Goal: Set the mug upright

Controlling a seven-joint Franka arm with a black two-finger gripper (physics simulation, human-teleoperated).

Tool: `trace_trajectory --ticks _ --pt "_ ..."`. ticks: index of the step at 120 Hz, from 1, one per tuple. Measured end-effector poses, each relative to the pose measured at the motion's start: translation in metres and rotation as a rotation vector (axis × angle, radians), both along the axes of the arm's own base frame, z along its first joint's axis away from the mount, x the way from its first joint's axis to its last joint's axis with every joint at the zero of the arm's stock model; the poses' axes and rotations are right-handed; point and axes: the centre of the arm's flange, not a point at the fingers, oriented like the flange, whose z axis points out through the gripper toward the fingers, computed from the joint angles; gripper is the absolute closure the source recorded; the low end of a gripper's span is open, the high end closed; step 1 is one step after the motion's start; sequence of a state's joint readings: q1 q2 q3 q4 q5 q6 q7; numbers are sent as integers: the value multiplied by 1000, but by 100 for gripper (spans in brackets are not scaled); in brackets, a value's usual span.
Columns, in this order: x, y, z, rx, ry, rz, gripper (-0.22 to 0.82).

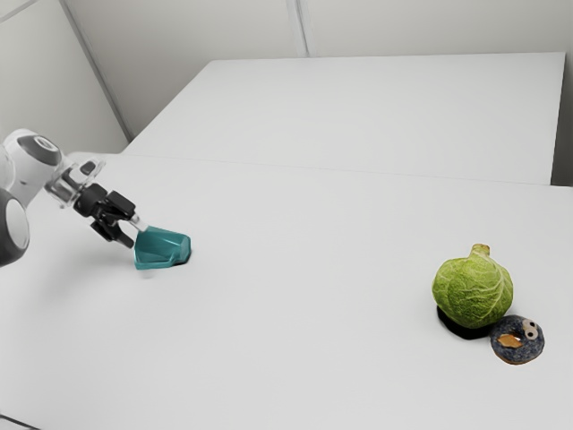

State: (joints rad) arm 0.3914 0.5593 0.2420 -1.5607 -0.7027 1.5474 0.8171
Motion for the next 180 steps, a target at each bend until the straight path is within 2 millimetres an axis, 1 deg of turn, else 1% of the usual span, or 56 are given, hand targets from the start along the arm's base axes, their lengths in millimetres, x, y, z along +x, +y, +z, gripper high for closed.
trace_trajectory --ticks 17,25,33,50,63,79,89,101,108,112,126,135,140,154,165,173,180 --pt "3 -3 -7 -27 -24 14 0" --pt "4 -5 -10 -38 -32 22 3" --pt "5 -5 -11 -47 -39 30 13" --pt "5 -6 -13 -65 -47 50 43" --pt "2 -6 -18 -84 -46 68 59" --pt "1 -8 -20 -102 -49 84 68" --pt "3 -11 -17 -117 -60 91 71" --pt "8 -21 -12 -138 -75 89 74" --pt "12 -28 -10 -148 -80 84 75" --pt "14 -32 -5 -150 -86 78 76" --pt "19 -48 22 -139 -115 48 76" --pt "23 -66 44 -102 -132 10 77" --pt "22 -78 51 -74 -135 -6 77" --pt "21 -116 60 47 -138 -54 77" --pt "20 -139 67 178 -140 -91 77" --pt "10 -153 66 272 -127 -112 77" --pt "6 -165 65 350 -120 -129 77"
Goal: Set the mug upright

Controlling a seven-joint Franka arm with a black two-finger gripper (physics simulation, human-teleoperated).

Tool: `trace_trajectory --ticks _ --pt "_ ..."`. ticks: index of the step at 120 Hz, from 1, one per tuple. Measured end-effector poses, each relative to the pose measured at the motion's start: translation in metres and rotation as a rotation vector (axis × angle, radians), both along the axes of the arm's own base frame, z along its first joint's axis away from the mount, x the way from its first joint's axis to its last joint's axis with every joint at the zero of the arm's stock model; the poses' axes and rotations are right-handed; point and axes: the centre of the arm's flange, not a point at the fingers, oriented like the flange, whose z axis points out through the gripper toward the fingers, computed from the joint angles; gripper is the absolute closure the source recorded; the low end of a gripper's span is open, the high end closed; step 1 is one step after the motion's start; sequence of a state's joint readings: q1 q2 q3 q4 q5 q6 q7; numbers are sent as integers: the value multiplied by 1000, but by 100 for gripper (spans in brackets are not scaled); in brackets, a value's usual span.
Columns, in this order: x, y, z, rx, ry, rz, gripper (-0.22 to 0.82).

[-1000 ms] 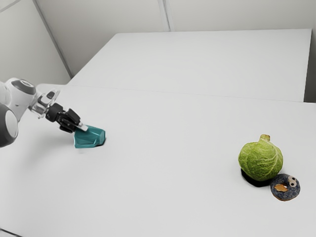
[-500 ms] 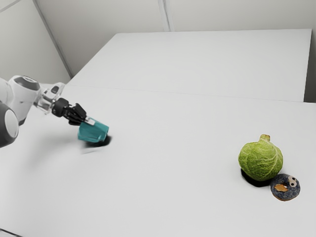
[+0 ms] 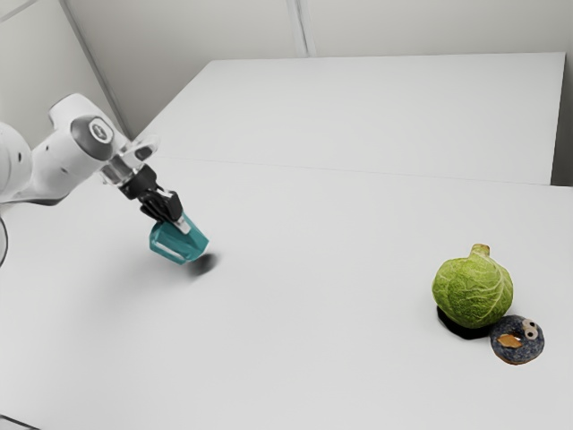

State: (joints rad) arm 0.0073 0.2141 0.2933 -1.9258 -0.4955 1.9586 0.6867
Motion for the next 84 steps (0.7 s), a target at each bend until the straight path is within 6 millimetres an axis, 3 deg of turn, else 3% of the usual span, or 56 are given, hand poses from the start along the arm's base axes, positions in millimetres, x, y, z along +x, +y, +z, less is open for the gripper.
trace_trajectory --ticks 15,36,84 --pt "-1 -21 1 135 1 -20 77" --pt "-11 -27 0 265 22 6 78" --pt "-23 -85 -14 413 55 60 78"
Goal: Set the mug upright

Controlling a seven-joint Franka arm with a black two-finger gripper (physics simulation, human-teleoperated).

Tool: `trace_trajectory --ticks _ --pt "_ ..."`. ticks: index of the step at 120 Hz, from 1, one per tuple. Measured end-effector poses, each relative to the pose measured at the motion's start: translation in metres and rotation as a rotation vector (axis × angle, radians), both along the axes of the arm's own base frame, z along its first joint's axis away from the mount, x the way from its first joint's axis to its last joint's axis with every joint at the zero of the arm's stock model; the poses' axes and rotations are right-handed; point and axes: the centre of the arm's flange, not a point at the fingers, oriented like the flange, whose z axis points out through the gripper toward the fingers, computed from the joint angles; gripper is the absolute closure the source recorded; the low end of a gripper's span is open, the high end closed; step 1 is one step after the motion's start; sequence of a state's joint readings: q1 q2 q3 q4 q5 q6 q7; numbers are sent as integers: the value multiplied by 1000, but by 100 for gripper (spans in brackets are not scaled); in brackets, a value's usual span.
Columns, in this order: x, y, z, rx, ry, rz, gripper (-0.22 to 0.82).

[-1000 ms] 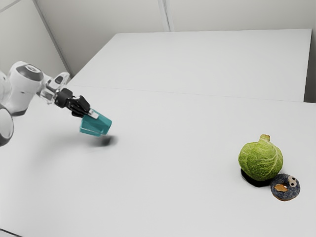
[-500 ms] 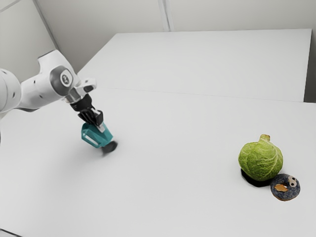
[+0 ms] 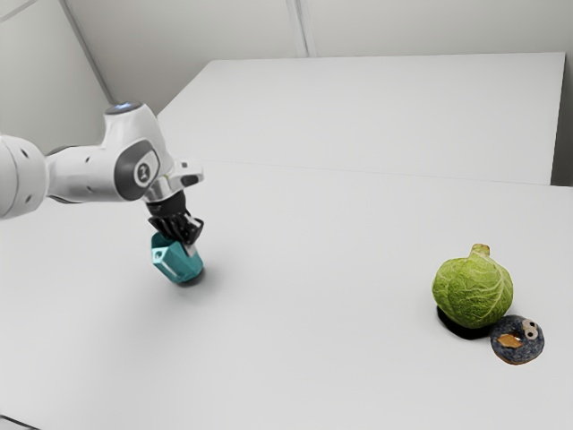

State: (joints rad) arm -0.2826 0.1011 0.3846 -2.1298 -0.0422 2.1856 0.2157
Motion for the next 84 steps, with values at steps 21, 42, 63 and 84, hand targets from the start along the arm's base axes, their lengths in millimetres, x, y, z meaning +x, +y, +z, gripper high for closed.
trace_trajectory --ticks 21,42,63,84 --pt "-4 -20 -7 67 15 11 78" --pt "-7 -31 -12 132 23 22 78" --pt "-10 -38 -14 155 45 60 78" --pt "-14 -37 -19 159 88 109 78"
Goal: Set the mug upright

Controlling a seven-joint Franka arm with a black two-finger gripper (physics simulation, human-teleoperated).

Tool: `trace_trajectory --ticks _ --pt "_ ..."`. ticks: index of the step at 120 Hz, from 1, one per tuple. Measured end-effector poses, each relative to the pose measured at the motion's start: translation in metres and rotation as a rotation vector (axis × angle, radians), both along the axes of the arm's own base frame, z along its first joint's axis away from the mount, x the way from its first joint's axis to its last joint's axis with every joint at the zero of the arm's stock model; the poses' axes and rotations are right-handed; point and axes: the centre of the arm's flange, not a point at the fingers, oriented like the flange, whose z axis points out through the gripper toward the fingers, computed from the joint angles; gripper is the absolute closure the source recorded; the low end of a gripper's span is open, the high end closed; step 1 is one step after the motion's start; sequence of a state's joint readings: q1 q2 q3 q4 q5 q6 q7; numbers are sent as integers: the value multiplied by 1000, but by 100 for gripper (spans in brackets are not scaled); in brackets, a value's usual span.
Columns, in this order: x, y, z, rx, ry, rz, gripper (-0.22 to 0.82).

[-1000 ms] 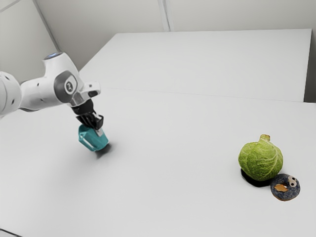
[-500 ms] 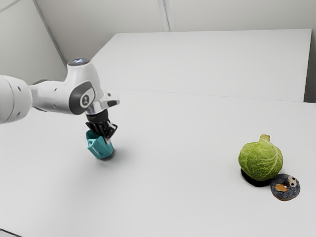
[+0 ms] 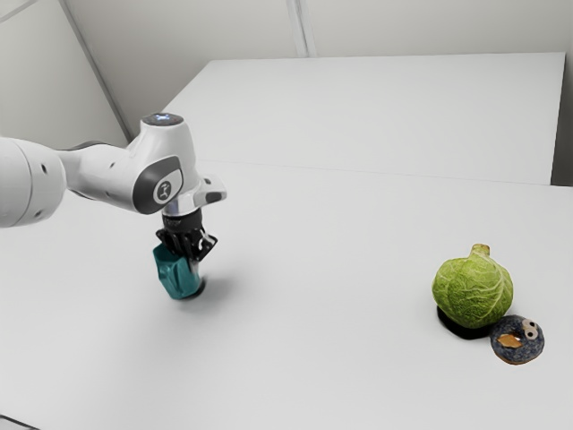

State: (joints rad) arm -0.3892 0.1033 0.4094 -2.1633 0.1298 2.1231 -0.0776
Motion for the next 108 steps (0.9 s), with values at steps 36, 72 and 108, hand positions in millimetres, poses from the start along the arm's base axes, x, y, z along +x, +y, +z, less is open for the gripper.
trace_trajectory --ticks 36,72,108 --pt "-3 2 -14 4 39 67 75" --pt "5 -4 -3 6 18 71 21" --pt "22 -4 34 -4 -41 78 5"
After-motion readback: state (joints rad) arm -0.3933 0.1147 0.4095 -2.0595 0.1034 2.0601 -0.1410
